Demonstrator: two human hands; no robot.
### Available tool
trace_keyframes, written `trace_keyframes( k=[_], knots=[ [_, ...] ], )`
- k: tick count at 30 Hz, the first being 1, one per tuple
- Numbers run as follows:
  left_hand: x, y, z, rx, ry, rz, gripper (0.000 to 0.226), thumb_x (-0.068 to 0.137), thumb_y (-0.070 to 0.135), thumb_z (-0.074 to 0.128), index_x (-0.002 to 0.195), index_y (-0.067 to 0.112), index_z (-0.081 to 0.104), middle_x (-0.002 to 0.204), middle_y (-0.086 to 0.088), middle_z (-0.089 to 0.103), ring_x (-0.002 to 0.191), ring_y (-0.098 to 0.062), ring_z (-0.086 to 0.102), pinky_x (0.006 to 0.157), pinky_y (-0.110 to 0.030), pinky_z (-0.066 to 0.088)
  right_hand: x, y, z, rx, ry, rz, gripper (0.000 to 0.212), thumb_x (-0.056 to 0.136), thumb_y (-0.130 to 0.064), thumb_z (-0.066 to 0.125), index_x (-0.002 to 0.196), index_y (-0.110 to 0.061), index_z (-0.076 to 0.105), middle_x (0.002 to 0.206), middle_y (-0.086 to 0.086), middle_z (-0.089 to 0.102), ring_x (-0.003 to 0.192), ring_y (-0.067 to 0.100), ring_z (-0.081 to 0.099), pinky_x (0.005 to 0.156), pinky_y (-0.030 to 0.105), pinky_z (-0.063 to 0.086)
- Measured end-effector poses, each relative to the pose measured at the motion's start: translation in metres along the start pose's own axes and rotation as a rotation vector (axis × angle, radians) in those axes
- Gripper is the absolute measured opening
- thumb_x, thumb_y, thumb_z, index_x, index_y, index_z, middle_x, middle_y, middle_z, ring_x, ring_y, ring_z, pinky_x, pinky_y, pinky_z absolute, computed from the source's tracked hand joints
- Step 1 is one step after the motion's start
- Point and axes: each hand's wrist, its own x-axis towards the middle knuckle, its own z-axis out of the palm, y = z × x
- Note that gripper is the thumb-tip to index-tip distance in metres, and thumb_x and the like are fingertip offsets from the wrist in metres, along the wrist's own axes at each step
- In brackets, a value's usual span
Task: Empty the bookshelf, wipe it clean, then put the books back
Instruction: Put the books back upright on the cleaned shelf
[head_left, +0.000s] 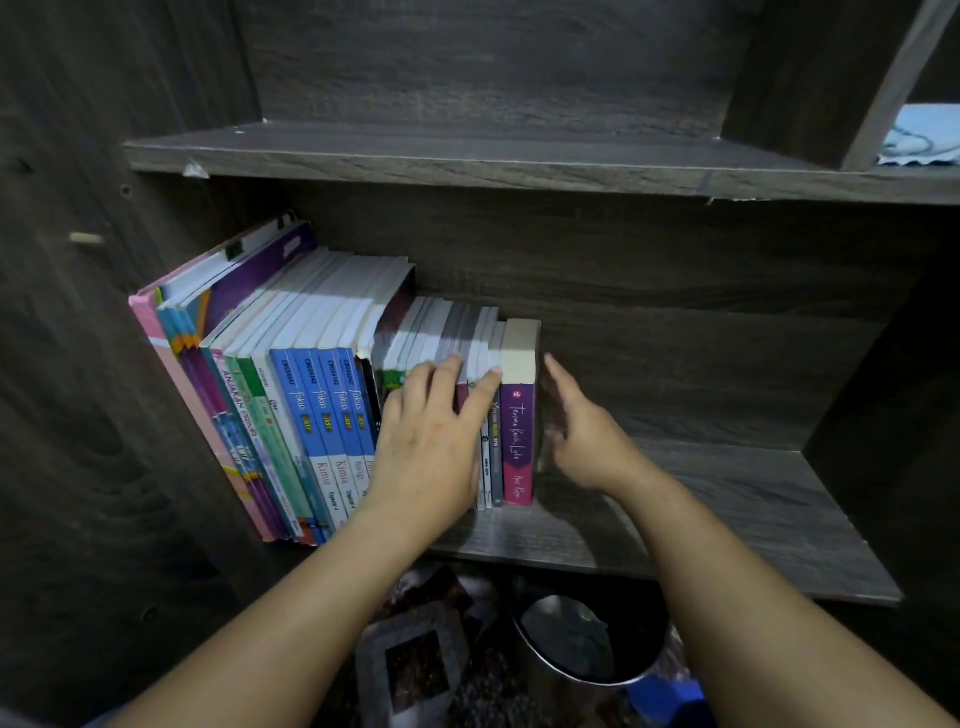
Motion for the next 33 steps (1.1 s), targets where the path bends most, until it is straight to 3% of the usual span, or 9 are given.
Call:
trace_keyframes(
  k=[7,10,13,17,20,24,28,31,33],
  knots=[
    [0.001,0.023,0.008,0.037,0.012,-0.084,0.07,0.076,0.035,0.066,0.139,0.011,0.046,0.148,-0.019,0.034,0.132,-0.04,0.029,0.104,-0.055,0.033,-0.008,0.011,-0.02,-0.149,0.04,0.032,0.08,0.093,-0.002,0.053,0.154,-0.036,0.016,0.158,-0.001,0.029,0.142,0.017,0.031,0.11,0.027,0.029],
    [-0.002,0.035,0.001,-0.013,0.082,-0.148,0.052,0.073,0.039,0.068,0.117,0.012,0.061,0.142,-0.017,0.042,0.13,-0.038,0.03,0.098,-0.053,0.034,-0.011,0.013,-0.02,-0.141,0.051,-0.002,0.077,0.093,-0.001,0.052,0.154,-0.034,0.018,0.157,-0.001,0.03,0.142,0.016,0.031,0.106,0.02,0.026],
    [-0.009,0.047,-0.003,-0.118,0.095,-0.219,0.039,0.071,0.037,0.07,0.098,0.011,0.057,0.125,-0.014,0.052,0.113,-0.035,0.046,0.085,-0.048,0.042,-0.012,0.01,-0.017,-0.092,0.033,-0.039,0.077,0.095,-0.001,0.05,0.154,-0.037,0.016,0.156,-0.002,0.032,0.139,0.013,0.035,0.101,0.019,0.031],
    [-0.011,0.054,-0.004,-0.307,-0.048,-0.234,0.067,0.088,0.016,0.064,0.137,0.02,0.018,0.119,-0.011,0.047,0.084,-0.026,0.061,0.067,-0.036,0.052,-0.008,0.011,-0.016,-0.017,0.0,-0.069,0.079,0.095,0.002,0.046,0.152,-0.042,0.014,0.155,-0.004,0.032,0.131,0.002,0.036,0.091,0.01,0.034],
    [-0.006,0.051,-0.008,-0.231,-0.116,-0.273,0.093,0.092,0.011,0.057,0.149,0.028,-0.014,0.116,-0.012,0.049,0.084,-0.027,0.062,0.064,-0.034,0.046,-0.002,0.016,-0.01,0.031,-0.017,-0.067,0.081,0.094,0.003,0.045,0.151,-0.045,0.015,0.155,-0.008,0.032,0.122,-0.005,0.032,0.091,0.008,0.03],
    [0.002,0.042,-0.039,-0.181,-0.232,-0.262,0.08,0.089,0.021,0.062,0.152,0.024,0.012,0.103,-0.005,0.056,0.093,-0.025,0.059,0.073,-0.034,0.047,0.012,0.029,0.003,0.158,-0.031,-0.048,0.076,0.094,0.005,0.044,0.152,-0.039,0.022,0.153,-0.002,0.038,0.129,0.004,0.04,0.096,0.015,0.037],
    [0.001,0.031,-0.07,-0.209,-0.314,-0.146,0.058,0.09,0.025,0.057,0.142,0.025,0.031,0.072,0.01,0.04,0.077,-0.017,0.048,0.067,-0.028,0.039,0.022,0.025,0.016,0.477,-0.024,0.04,0.064,0.098,0.005,0.037,0.152,-0.028,0.027,0.144,-0.002,0.042,0.118,0.009,0.052,0.082,0.015,0.046],
    [0.0,0.025,-0.081,-0.232,-0.344,-0.105,0.059,0.089,0.028,0.054,0.143,0.03,0.03,0.076,0.01,0.045,0.084,-0.019,0.053,0.07,-0.03,0.044,0.027,0.022,0.023,0.614,-0.114,0.068,0.071,0.092,0.016,0.033,0.151,-0.023,0.028,0.133,-0.004,0.041,0.096,-0.002,0.055,0.075,0.015,0.051],
    [0.0,0.021,-0.088,-0.247,-0.374,-0.079,0.063,0.09,0.029,0.053,0.146,0.034,0.025,0.092,0.006,0.055,0.094,-0.02,0.055,0.078,-0.031,0.049,0.029,0.024,0.02,0.623,-0.14,0.073,0.073,0.09,0.019,0.032,0.15,-0.023,0.033,0.138,-0.002,0.042,0.098,-0.003,0.056,0.068,0.012,0.051]
  ],
)
